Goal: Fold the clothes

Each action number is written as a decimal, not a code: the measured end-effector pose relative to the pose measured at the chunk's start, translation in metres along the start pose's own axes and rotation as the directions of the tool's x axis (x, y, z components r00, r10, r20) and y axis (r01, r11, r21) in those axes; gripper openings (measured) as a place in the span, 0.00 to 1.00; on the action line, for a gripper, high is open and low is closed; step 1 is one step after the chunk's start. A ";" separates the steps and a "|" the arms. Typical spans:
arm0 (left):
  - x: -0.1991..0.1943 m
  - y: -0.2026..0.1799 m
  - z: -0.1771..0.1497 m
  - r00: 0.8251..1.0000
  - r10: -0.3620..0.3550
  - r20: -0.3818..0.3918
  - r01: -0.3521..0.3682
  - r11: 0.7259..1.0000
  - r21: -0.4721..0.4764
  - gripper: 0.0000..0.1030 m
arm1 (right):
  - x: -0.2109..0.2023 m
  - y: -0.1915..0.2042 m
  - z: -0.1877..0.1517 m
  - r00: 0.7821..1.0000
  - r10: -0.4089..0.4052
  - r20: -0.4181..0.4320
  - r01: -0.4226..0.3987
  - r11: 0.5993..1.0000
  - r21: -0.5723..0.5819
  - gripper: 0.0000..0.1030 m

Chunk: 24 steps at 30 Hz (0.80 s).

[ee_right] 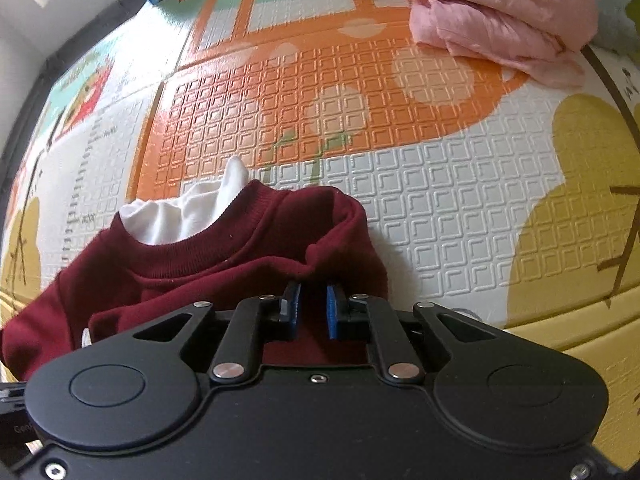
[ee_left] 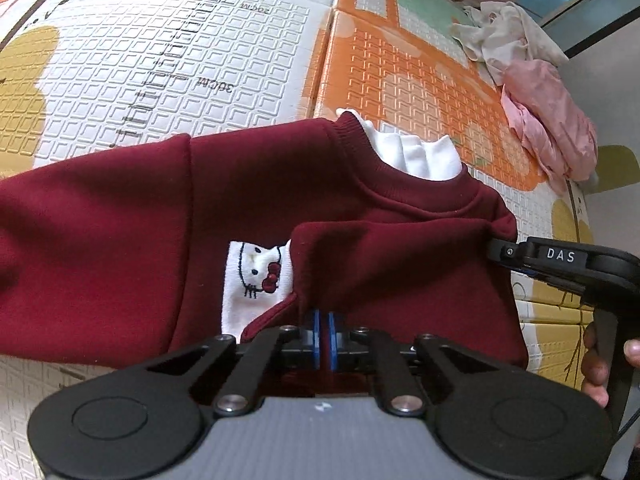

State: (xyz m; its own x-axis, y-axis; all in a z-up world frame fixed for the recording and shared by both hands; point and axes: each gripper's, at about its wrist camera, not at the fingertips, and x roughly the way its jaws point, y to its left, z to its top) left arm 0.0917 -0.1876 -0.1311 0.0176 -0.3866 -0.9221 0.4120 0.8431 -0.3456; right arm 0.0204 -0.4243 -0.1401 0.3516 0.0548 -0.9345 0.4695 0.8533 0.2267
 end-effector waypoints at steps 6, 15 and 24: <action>-0.003 0.002 0.000 1.000 -0.006 0.001 0.006 1.000 -0.024 0.08 | -0.007 -0.007 0.002 1.000 0.030 -0.004 -0.030 0.997 0.064 0.09; -0.027 -0.029 0.001 0.998 -0.012 0.062 0.010 0.999 0.037 0.39 | -0.072 -0.006 -0.019 0.988 0.092 0.121 -0.096 0.995 0.025 0.13; -0.029 -0.061 -0.001 0.994 -0.065 0.088 0.054 0.992 0.117 0.39 | -0.094 -0.012 -0.056 0.990 0.109 0.089 -0.110 0.994 0.000 0.13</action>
State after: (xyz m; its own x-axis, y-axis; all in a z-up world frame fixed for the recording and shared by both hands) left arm 0.0656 -0.2275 -0.0835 0.0706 -0.4715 -0.8790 0.5159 0.7715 -0.3723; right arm -0.0637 -0.4109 -0.0701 0.4719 0.1013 -0.8758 0.4284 0.8419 0.3282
